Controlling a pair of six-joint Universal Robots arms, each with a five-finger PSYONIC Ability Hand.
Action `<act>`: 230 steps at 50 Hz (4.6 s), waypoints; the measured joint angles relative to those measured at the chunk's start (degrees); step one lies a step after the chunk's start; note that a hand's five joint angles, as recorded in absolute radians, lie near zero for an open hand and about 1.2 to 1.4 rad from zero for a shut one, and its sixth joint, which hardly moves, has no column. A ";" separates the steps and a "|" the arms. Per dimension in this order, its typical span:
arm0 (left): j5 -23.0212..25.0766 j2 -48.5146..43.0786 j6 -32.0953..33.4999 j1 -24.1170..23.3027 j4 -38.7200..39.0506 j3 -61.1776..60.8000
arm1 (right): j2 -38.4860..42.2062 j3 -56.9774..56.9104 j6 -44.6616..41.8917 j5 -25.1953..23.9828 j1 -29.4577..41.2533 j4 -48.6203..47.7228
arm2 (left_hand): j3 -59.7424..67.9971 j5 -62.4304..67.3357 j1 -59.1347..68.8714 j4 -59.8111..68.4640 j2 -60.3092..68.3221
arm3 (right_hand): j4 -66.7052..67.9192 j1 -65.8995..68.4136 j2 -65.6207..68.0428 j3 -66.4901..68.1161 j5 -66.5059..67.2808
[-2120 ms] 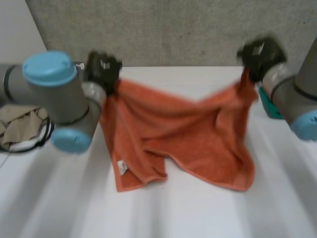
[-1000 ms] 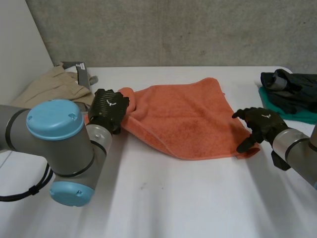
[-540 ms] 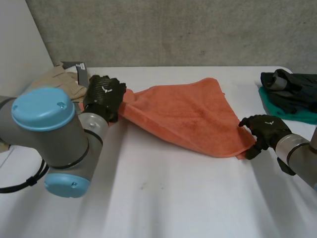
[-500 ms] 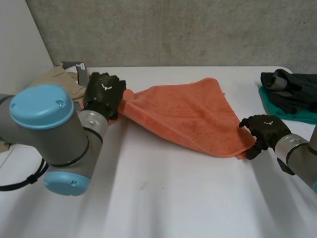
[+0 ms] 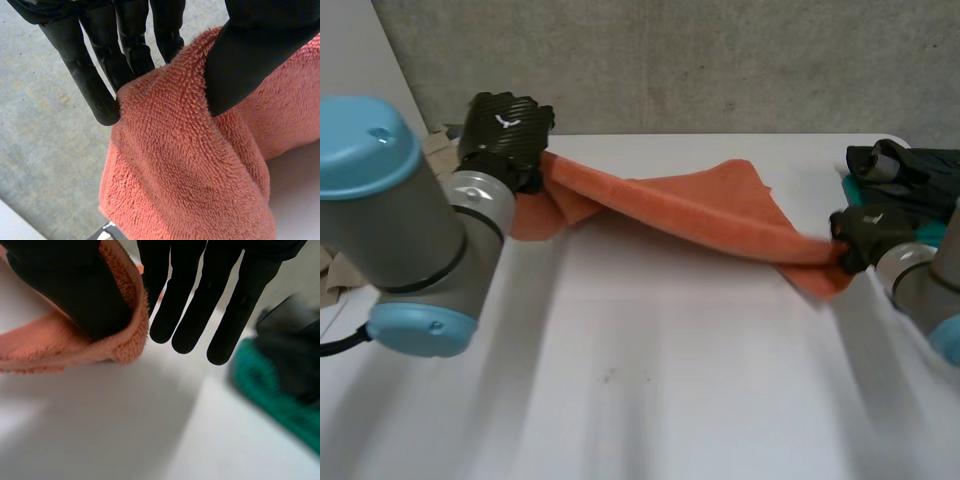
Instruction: Fold the laundry.
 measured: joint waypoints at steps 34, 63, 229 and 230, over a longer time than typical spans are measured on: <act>2.26 -12.94 9.68 4.48 -18.12 11.16 | -4.15 -23.60 -36.59 10.85 5.05 24.06 | 0.32 -0.02 0.00 0.00 0.12 | 0.17 0.00 0.02 0.24 0.00; 2.15 -5.36 12.33 6.00 8.08 1.36 | -8.44 -8.62 -28.68 3.95 5.93 -14.62 | 0.34 -0.02 0.00 0.04 0.20 | 0.24 0.00 0.26 0.26 1.00; 19.78 -5.90 10.91 20.73 6.54 -19.25 | -4.97 6.53 -24.40 3.41 2.01 2.34 | 0.17 1.25 -0.93 -0.47 -0.11 | 0.24 0.00 0.26 0.28 2.74; 19.77 -4.56 11.00 20.71 6.22 -20.25 | -5.92 6.66 -24.73 3.49 1.90 3.73 | 0.17 1.25 -0.93 -0.47 -0.11 | 0.24 0.00 0.26 0.28 2.75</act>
